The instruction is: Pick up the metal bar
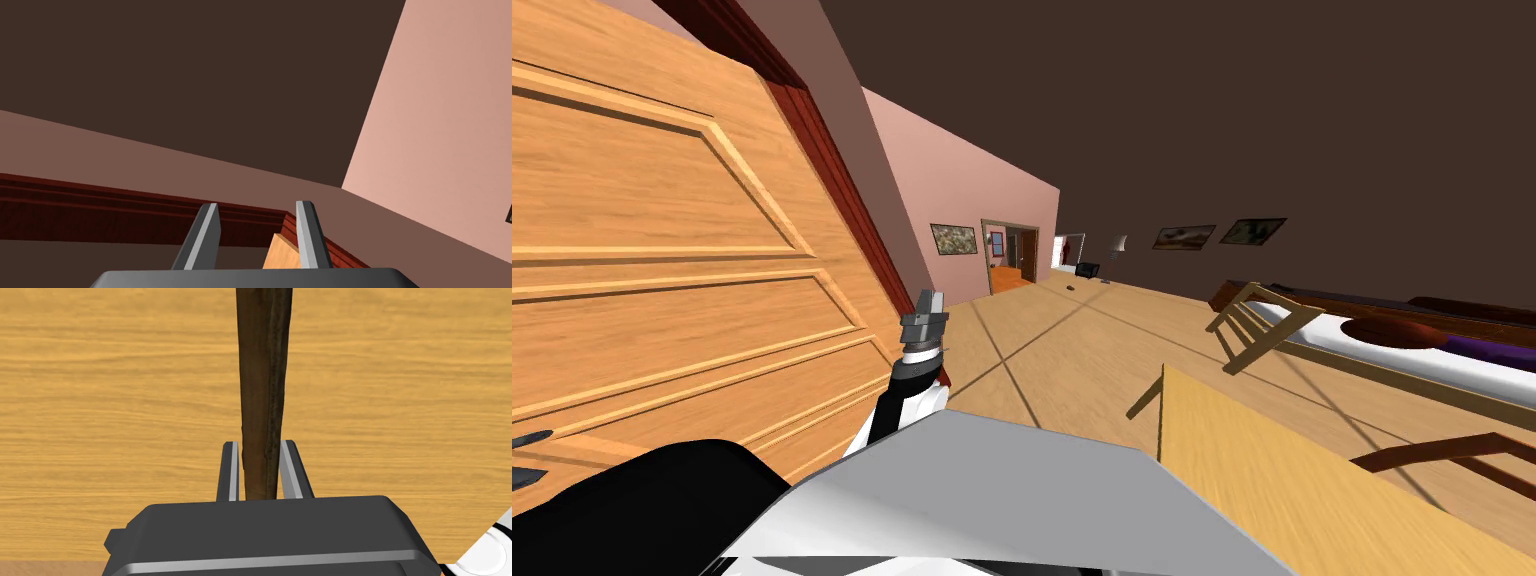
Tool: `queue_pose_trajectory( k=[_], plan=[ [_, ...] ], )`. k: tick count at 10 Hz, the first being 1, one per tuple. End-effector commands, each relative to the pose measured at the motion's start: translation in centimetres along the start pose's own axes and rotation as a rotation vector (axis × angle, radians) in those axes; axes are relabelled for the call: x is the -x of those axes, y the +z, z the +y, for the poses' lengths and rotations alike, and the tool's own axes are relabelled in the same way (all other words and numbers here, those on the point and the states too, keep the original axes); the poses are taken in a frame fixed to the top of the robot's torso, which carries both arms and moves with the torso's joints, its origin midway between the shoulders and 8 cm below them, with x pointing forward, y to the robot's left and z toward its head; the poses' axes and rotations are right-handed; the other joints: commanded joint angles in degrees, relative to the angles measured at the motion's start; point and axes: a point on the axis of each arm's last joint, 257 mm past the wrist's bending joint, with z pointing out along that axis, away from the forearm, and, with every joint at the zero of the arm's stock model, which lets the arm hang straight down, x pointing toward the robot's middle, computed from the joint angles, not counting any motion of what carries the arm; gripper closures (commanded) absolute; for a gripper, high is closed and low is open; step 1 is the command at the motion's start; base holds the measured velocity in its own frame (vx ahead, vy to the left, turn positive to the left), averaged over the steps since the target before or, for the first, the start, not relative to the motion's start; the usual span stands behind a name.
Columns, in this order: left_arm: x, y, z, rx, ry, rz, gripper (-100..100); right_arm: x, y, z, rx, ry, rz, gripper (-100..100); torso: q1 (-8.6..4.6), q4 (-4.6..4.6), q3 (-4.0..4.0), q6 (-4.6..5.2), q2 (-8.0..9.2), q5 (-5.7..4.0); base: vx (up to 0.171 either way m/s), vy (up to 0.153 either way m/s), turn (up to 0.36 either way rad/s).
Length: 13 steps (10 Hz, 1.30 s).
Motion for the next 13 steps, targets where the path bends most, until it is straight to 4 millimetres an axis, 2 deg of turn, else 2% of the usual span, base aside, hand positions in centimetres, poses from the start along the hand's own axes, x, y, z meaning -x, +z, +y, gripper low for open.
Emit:
queue_pose_trajectory(
  k=[1,2,4,5,7,8,9,10,12,13],
  plan=[
    [0.0,0.0,0.0,0.0,0.0,0.0,0,0.2,0.0,0.0,-0.001,-0.016,0.002,100,0.0,0.0,0.0,0.0,0.0,0.0,0.106,-0.033,-0.291],
    [0.0,0.0,0.0,0.0,0.0,0.0,0,2.8,0.2,-0.8,0.007,-0.094,-0.027,100,0.09,0.02,0.1,0.03,0.21,0.0,0.143,-0.049,-0.4],
    [0.0,0.0,0.0,0.0,0.0,0.0,0,2.4,0.2,-0.7,0.013,-0.121,-0.012,100,-0.06,0.01,0.02,-0.02,0.04,-0.07,0.131,-0.029,-0.37],
    [0.0,0.0,0.0,0.0,0.0,0.0,0,5.0,0.2,-1.5,0.017,-0.197,-0.041,100,-0.05,0.02,0.11,0.05,0.24,-0.07,0.156,-0.02,-0.361],
    [0.0,0.0,0.0,0.0,0.0,0.0,0,4.6,0.2,-1.4,0.024,-0.227,-0.023,100,-0.08,0.02,0.01,-0.05,0.02,-0.07,0.13,-0.012,-0.322],
    [0.0,0.0,0.0,0.0,0.0,0.0,0,7.1,0.1,-2.2,0.025,-0.307,-0.047,100,-0.08,0.03,0.11,0.02,0.23,-0.06,0.141,-0.007,-0.453],
    [0.0,0.0,0.0,0.0,0.0,0.0,0,6.6,0.1,-2.1,0.03,-0.334,-0.031,100,-0.05,0.04,0.08,-0.02,0.13,-0.07,0.15,-0.009,-0.461],
    [0.0,0.0,0.0,0.0,0.0,0.0,0,9.3,0.0,-2.9,0.026,-0.402,-0.062,100,-0.08,0.01,0.06,0.03,0.13,-0.05,0.236,-0.005,-0.488],
    [0.0,0.0,0.0,0.0,0.0,0.0,0,8.6,0.0,-2.9,0.033,-0.441,-0.037,100,-0.04,-0.03,-0.12,-0.06,-0.21,-0.03,0.169,0.009,-0.396],
    [0.0,0.0,0.0,0.0,0.0,0.0,0,11.2,-0.3,-3.7,0.027,-0.514,-0.062,100,-0.09,0.0,0.06,-0.02,0.15,-0.05,0.124,0.011,-0.409]
  ],
)
